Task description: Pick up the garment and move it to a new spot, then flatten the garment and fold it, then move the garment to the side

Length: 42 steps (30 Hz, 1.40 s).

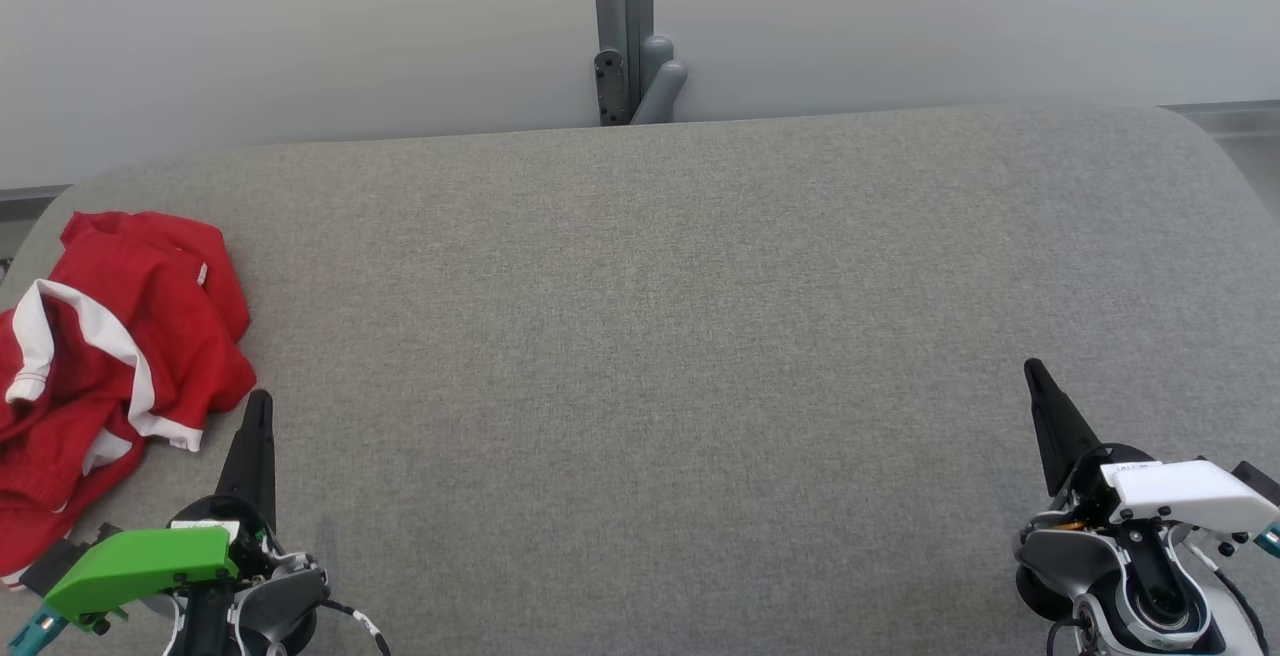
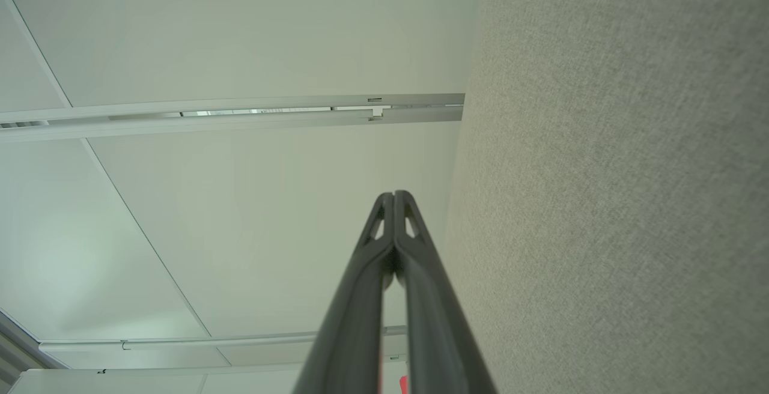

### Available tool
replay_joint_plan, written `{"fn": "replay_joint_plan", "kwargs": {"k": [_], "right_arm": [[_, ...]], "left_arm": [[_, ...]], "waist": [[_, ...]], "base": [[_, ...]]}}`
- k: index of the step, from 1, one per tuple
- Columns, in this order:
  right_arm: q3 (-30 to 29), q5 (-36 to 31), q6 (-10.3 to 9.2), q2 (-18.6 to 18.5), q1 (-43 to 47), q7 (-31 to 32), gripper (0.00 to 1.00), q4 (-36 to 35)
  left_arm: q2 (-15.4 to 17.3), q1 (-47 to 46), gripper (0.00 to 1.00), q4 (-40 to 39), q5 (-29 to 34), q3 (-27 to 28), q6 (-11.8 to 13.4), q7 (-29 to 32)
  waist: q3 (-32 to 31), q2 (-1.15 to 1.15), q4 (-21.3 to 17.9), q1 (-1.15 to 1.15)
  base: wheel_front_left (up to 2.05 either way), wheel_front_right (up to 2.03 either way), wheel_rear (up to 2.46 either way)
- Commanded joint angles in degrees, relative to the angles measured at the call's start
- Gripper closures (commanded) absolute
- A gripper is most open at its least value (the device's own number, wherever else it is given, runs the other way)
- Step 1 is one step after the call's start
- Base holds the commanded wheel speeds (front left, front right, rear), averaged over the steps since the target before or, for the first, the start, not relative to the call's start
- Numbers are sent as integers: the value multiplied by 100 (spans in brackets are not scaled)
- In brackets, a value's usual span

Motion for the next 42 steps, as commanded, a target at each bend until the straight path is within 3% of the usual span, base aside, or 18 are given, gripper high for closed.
{"fn": "replay_joint_plan", "kwargs": {"k": [1, 25, 26, 27, 28, 29, 35, 42], "right_arm": [[-5, 42, 2, -26, 69, 12, 100, -17], [-5, 43, 2, -26, 69, 12, 100, -17], [2, -5, 0, 3, 2, -1, 0, 18], [3, -7, -1, 14, 14, -2, 0, 59], [6, -8, -1, 30, 42, -3, 100, 105], [16, -18, -1, 33, 49, -11, 0, 117], [180, -227, -1, -58, 18, -183, 0, 60], [373, -884, -1, -197, -65, -396, 0, 94]], "left_arm": [[41, 58, 100, -10, -16, 10, -35, 14], [41, 59, 100, -10, -16, 10, -35, 14], [-3, 2, 0, 16, 2, -1, 3, -4], [-15, 11, 0, 64, 4, -3, 7, -7], [-29, 32, 100, 119, 5, -10, 10, -12], [-33, 39, 0, 132, 20, -14, 10, -32], [21, 7, 0, 148, 317, -120, 7, -218], [74, -3, 0, 181, 1169, -182, 5, -413]], "waist": [[0, 0, 0, 0], [0, 0, 0, 0], [0, 0, 0, 0], [1, 0, 0, 0], [1, 0, 0, 0], [3, 0, 0, 0], [11, 0, 3, 0], [17, 0, 6, 0]], "base": [[0, 0, 0], [0, 0, 0], [0, 0, 0], [0, 0, 0], [0, 0, 0], [0, 0, 0], [0, 0, 0], [0, 0, 0]]}}
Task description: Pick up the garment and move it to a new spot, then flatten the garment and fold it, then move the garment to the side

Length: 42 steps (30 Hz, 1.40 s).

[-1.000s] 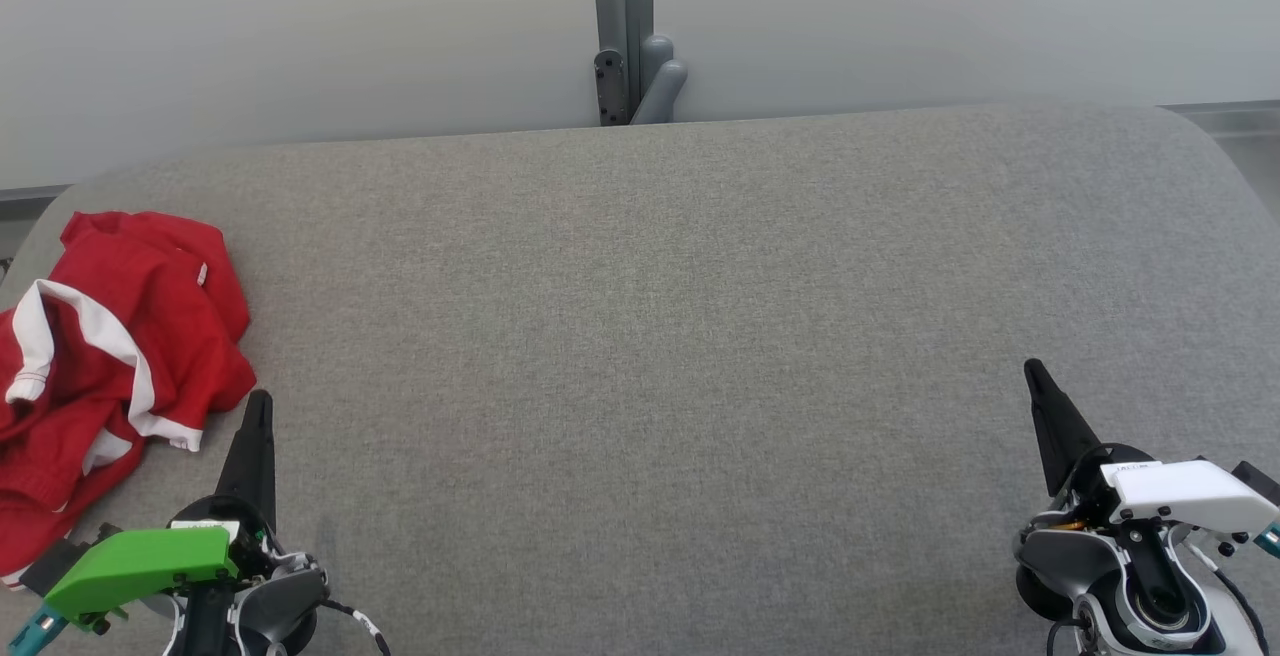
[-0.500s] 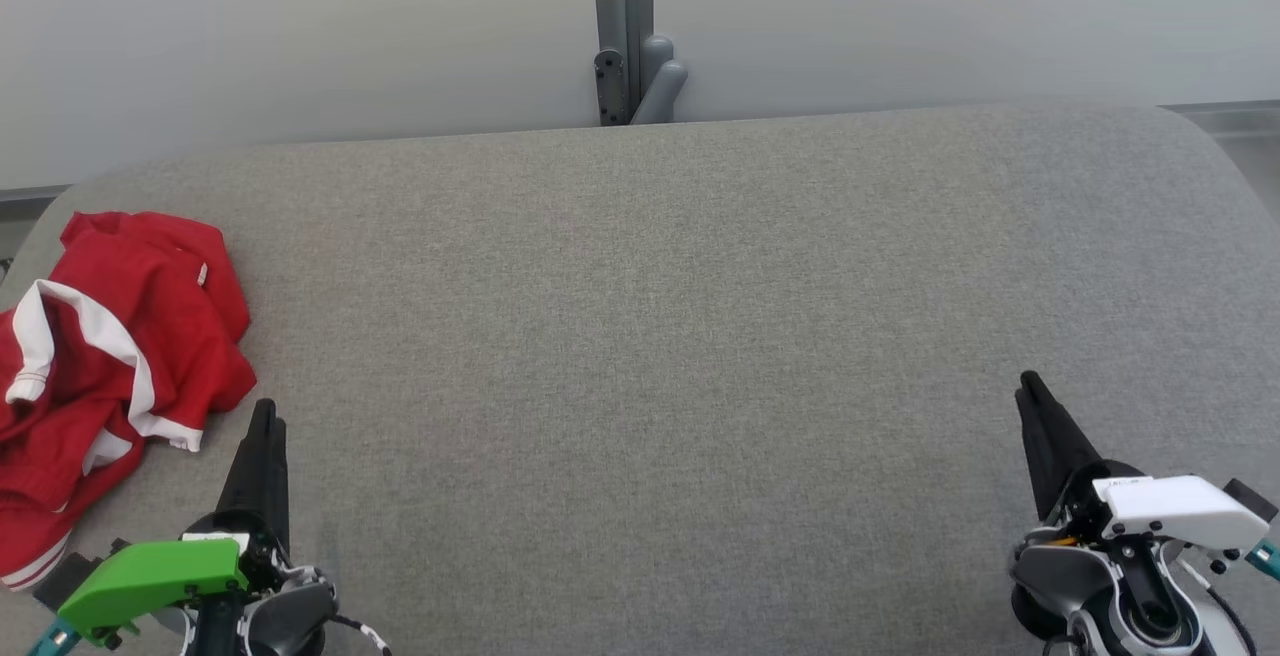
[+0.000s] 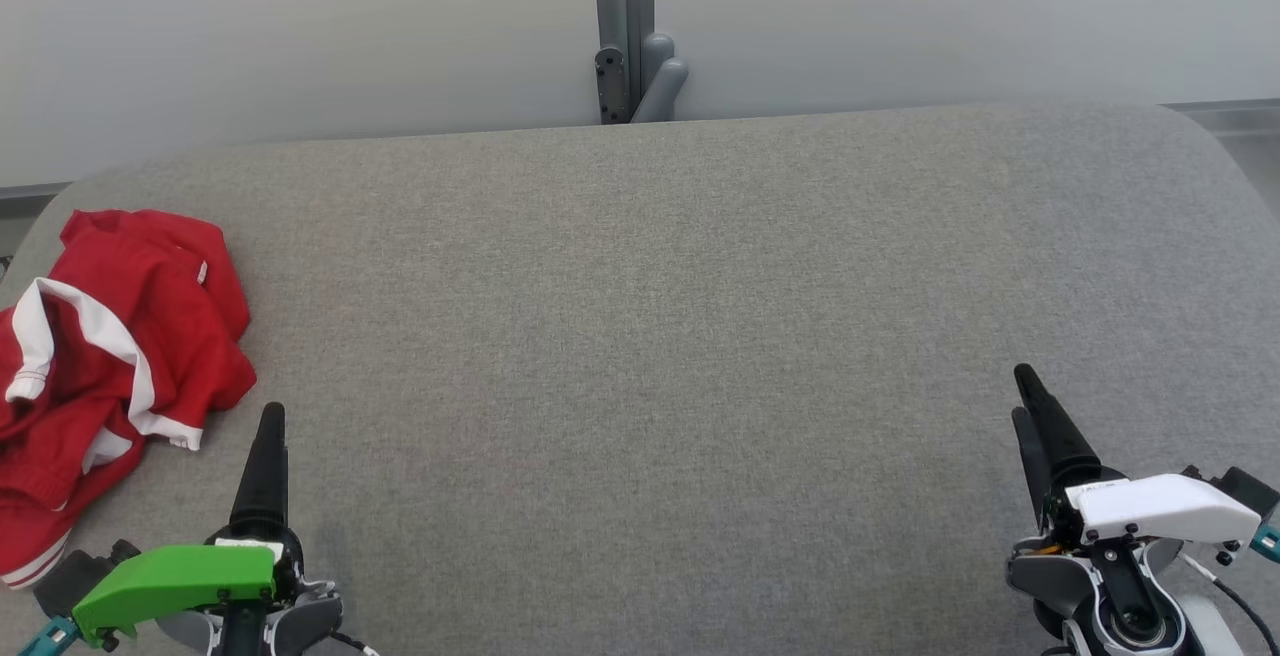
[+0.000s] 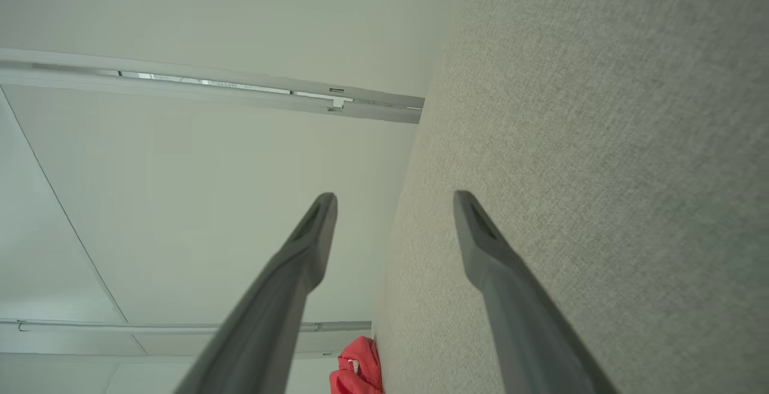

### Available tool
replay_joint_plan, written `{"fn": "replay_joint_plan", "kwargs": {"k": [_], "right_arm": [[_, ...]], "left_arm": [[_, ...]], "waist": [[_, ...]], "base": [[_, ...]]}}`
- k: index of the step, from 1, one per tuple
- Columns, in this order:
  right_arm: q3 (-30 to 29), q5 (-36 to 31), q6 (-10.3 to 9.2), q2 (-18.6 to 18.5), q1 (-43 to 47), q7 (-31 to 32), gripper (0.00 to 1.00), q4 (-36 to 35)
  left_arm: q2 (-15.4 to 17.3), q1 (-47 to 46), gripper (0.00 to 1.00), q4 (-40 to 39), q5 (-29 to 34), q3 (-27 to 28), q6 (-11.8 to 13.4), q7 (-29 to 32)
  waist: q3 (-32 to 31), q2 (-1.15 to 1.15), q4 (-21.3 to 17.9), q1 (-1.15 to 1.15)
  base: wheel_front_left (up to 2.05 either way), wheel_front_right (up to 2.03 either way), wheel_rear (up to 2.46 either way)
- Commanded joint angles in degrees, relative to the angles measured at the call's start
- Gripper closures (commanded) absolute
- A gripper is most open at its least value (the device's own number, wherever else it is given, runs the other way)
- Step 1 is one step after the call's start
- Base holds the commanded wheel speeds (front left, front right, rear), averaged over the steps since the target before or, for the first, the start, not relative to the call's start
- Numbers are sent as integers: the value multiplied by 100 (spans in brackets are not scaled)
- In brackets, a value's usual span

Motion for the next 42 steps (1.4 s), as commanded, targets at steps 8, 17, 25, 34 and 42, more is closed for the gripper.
{"fn": "replay_joint_plan", "kwargs": {"k": [8, 17, 25, 34, 42], "right_arm": [[182, -1076, 2, -98, -206, -230, 0, -67], [377, -2036, 2, -171, -221, -436, 0, -17], [452, -2825, 2, -195, -240, -601, 0, 49], [510, -3529, 3, -189, -258, -773, 0, 67], [542, -4116, 3, -194, -231, -914, 0, 80]], "left_arm": [[73, -93, 0, -63, 1252, -5, 32, -225], [86, -49, 0, 1, 2374, -153, 165, -435], [178, -71, 0, 86, 3159, -336, 228, -605], [402, -131, 0, 128, 4070, -768, 323, -784], [561, -165, 0, 219, 4600, -1052, 513, -923]], "waist": [[-2, 0, -3, 0], [1, 0, -11, 0], [10, 0, -10, 0], [23, 0, -1, 0], [44, 0, 10, 0]], "base": [[0, 0, 0], [0, 0, 0], [0, 0, 0], [0, 0, 0], [0, 0, 0]]}}
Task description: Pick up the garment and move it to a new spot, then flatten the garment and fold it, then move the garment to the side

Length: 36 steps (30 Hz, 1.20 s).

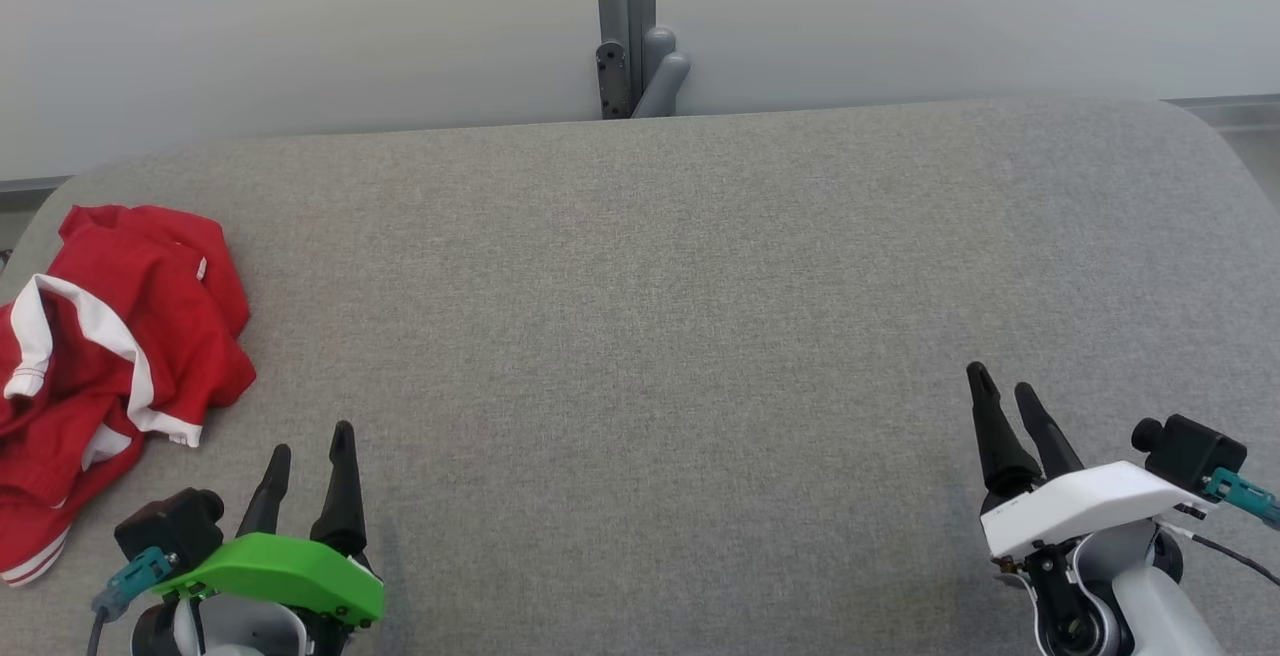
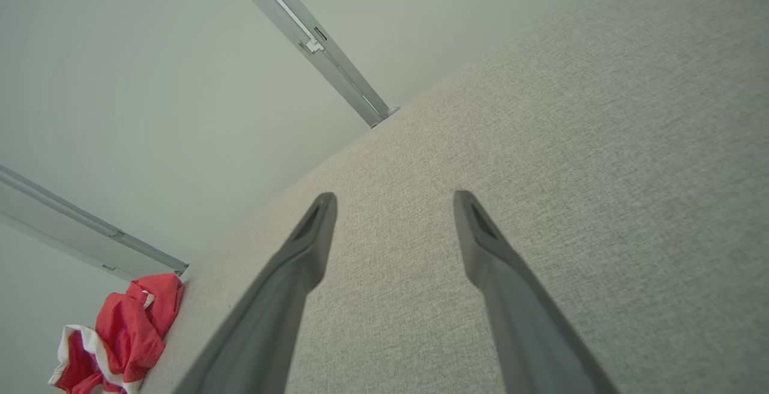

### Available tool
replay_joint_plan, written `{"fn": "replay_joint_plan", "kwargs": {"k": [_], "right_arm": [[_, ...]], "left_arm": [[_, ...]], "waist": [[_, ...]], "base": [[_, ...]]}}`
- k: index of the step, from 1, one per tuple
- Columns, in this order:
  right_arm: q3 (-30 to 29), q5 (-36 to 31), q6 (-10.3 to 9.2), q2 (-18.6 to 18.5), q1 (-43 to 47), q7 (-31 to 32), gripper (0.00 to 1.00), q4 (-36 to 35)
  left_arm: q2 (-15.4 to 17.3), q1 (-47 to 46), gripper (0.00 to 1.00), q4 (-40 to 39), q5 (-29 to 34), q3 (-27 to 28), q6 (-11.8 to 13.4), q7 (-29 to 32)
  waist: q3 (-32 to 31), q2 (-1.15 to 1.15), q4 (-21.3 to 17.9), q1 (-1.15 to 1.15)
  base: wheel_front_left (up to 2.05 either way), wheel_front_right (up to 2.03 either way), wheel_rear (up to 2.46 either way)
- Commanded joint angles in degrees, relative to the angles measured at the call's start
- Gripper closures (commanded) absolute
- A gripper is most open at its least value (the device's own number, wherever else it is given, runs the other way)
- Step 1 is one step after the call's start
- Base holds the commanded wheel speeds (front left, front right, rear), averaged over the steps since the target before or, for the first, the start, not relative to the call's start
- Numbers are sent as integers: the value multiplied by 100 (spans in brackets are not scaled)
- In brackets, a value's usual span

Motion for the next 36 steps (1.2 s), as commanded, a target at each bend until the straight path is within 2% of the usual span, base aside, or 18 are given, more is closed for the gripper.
{"fn": "replay_joint_plan", "kwargs": {"k": [1, 18, 28, 36], "right_arm": [[21, -195, 2, -37, -114, -63, 0, -41], [122, -1406, 2, -93, -125, -331, 0, 141], [203, -1942, 2, -139, -168, -471, 0, 175], [257, -2359, 2, -168, -149, -572, 0, 215]], "left_arm": [[82, -145, 0, -8, 175, -37, 57, -56], [171, -130, 0, 183, 1064, -134, 467, -327], [97, -92, 0, 126, 1504, -16, 556, -472], [-19, 30, 0, 192, 1875, 105, 517, -572]], "waist": [[1, 0, -1, 0], [23, 0, -6, 0], [27, 0, -4, 0], [2, 0, -26, 0]], "base": [[0, 0, 0], [0, 0, 0], [0, 0, 0], [0, 0, 0]]}}
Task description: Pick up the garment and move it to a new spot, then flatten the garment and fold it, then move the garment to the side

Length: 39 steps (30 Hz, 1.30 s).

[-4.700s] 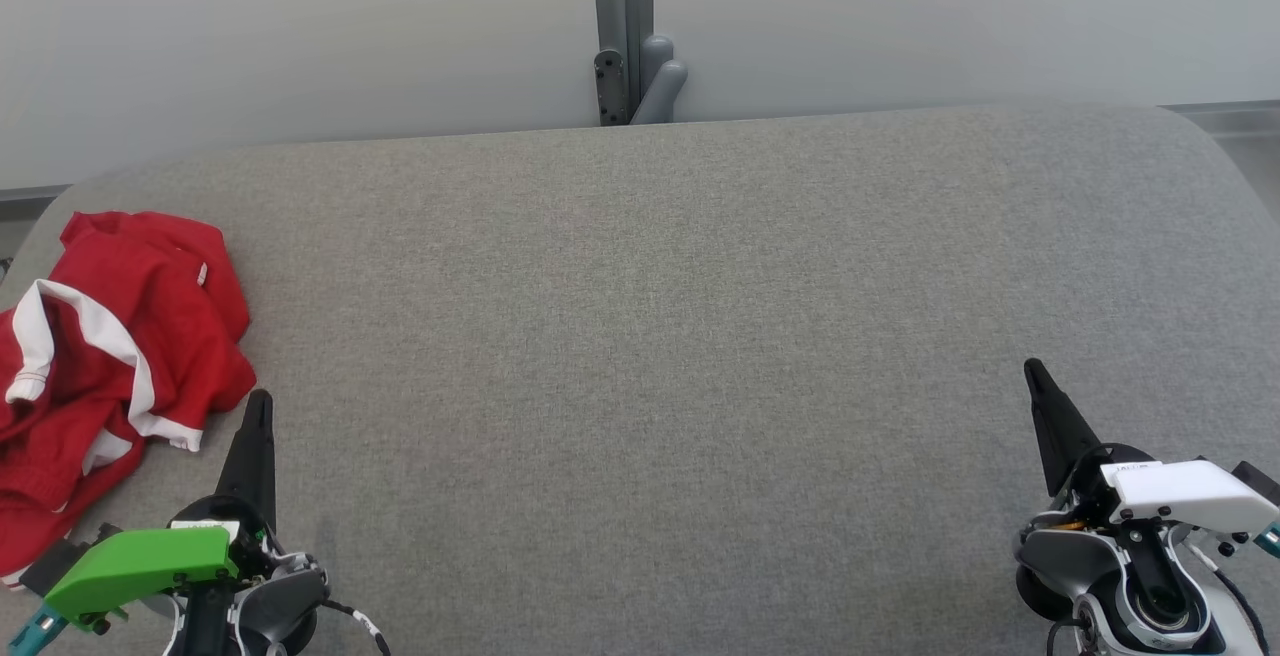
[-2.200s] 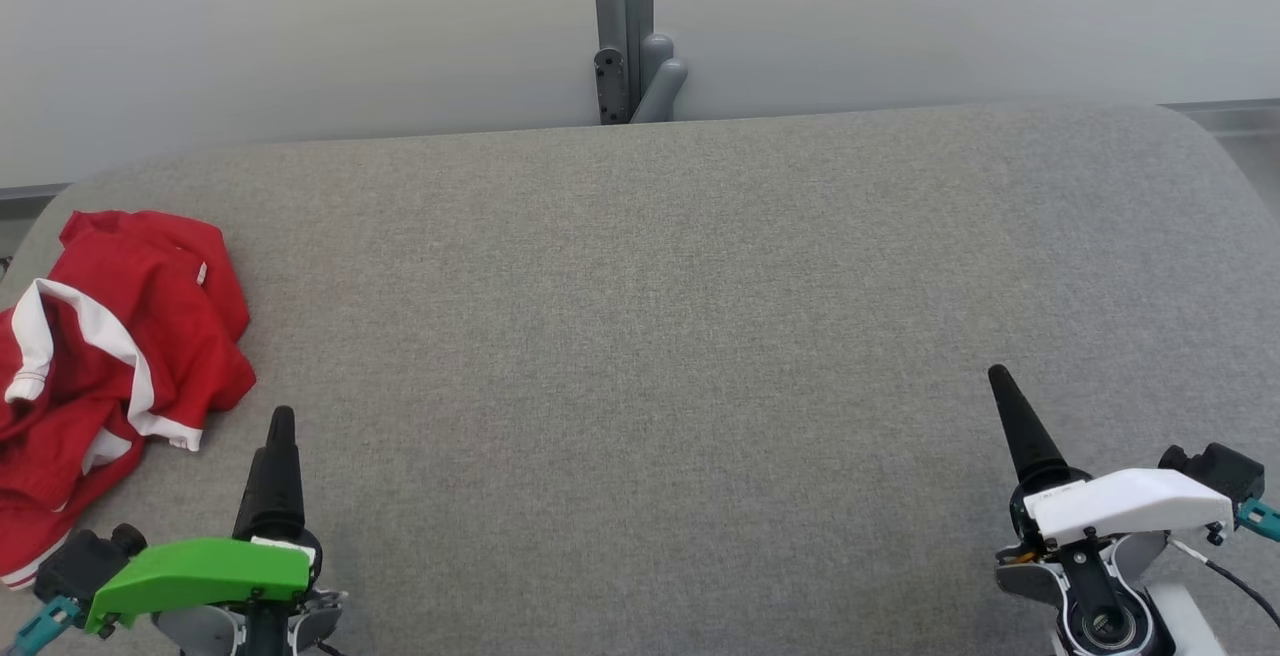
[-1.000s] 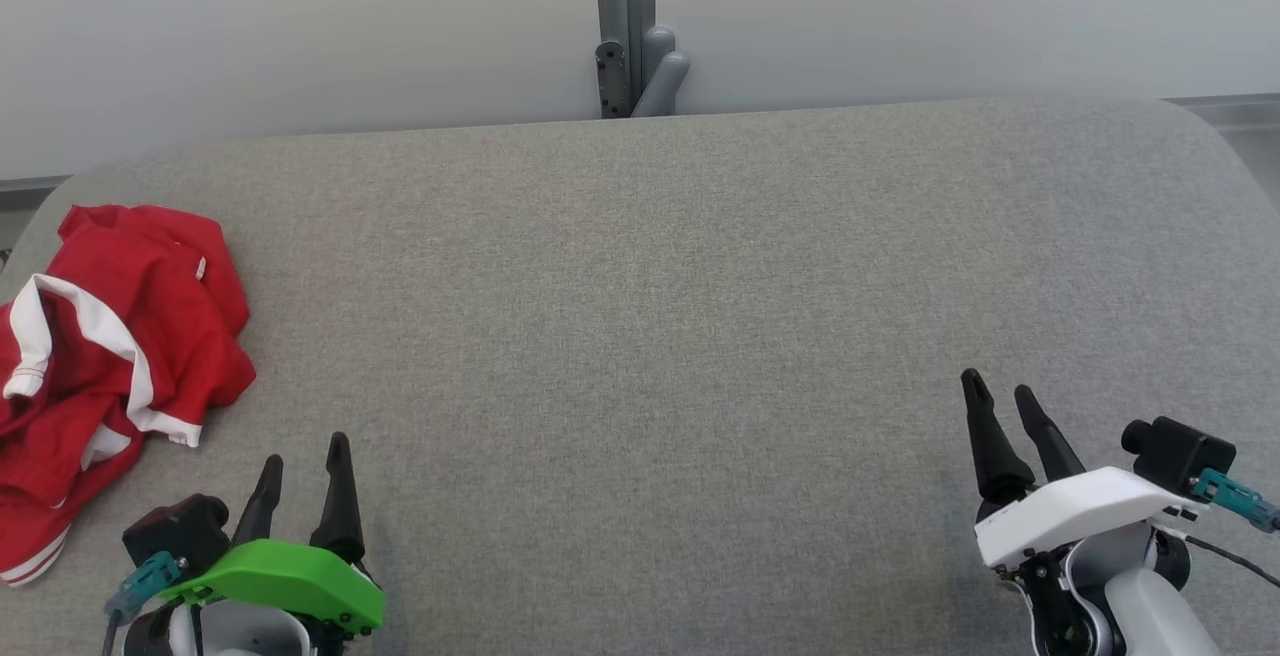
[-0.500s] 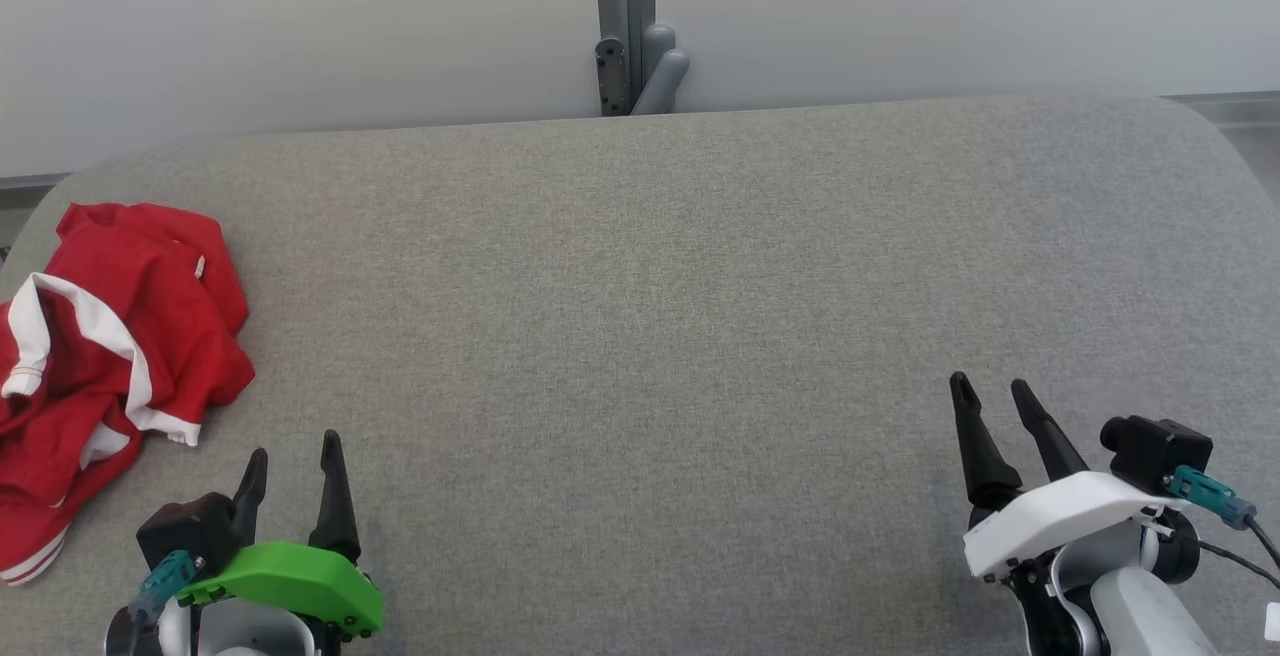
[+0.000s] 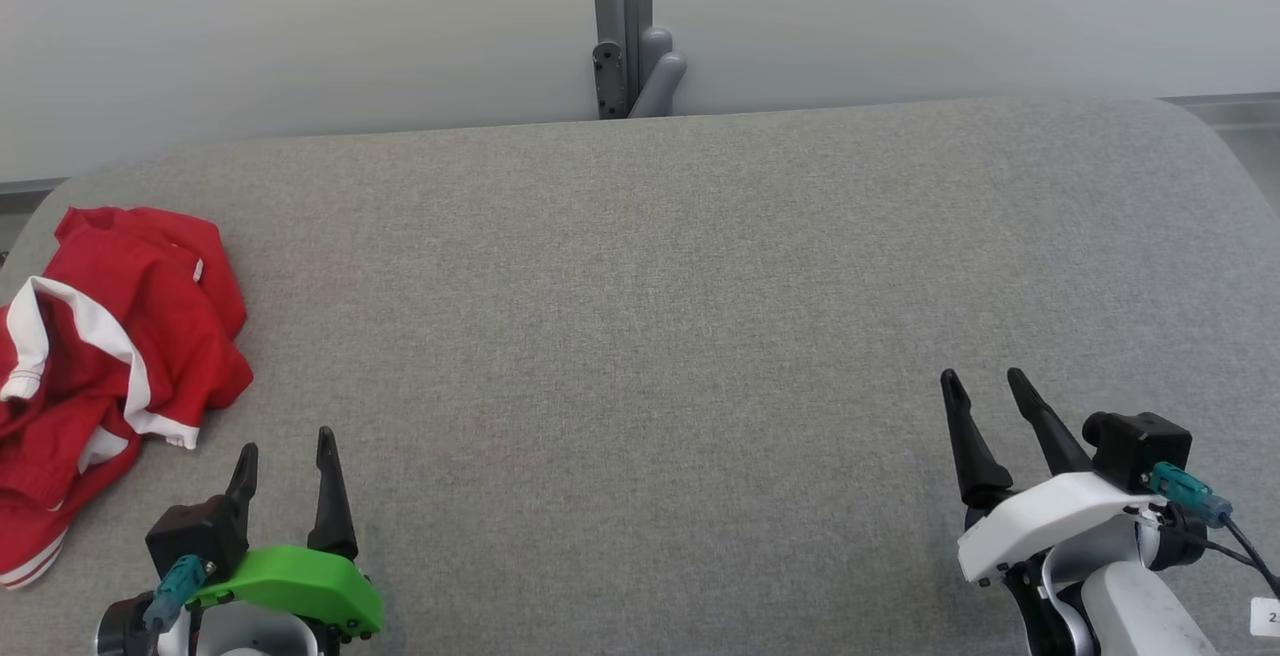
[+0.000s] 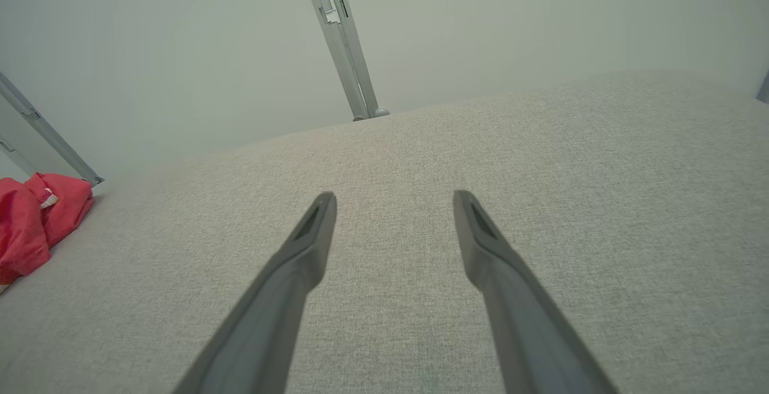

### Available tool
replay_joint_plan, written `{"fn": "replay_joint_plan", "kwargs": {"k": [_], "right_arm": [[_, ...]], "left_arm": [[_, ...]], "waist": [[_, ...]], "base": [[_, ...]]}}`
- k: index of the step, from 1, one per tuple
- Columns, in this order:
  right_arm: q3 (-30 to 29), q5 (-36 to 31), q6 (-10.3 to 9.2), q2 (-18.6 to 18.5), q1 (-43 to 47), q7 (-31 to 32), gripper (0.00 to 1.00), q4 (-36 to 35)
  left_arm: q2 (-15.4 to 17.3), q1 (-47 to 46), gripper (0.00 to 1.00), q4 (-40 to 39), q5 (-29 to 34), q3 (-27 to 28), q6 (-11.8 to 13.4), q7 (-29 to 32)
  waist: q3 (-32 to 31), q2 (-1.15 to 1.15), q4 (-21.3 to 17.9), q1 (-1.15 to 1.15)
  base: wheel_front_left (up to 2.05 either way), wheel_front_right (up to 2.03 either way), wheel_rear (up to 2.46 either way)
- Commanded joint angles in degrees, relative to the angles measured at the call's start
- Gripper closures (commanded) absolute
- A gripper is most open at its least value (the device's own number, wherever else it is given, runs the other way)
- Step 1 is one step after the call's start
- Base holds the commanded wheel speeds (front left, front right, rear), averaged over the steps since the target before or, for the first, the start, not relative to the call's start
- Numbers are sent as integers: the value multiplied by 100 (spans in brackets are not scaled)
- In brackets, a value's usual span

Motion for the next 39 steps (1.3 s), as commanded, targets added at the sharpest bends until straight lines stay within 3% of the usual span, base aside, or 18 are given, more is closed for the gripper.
{"fn": "replay_joint_plan", "kwargs": {"k": [1, 10, 29, 39], "right_arm": [[18, -174, 1, -27, -44, -61, 0, -13], [-4, -582, 2, 5, 7, -173, 0, 27], [72, -1263, 1, -51, 60, -374, 0, 156], [213, -1363, 1, -60, 81, -413, 0, 102]], "left_arm": [[-3, 21, 0, -4, 168, 36, -20, -50], [-101, 64, 0, 100, 589, 173, -192, -161], [-231, 147, 0, 274, 1559, 317, -301, -374], [-302, 199, 0, 344, 1664, 496, -297, -409]], "waist": [[-1, 0, -5, 0], [-19, 0, -22, 0], [-20, 0, 2, 0], [58, 0, 628, 0]], "base": [[0, 0, 0], [0, 0, 0], [0, 0, 0], [0, 0, 0]]}}
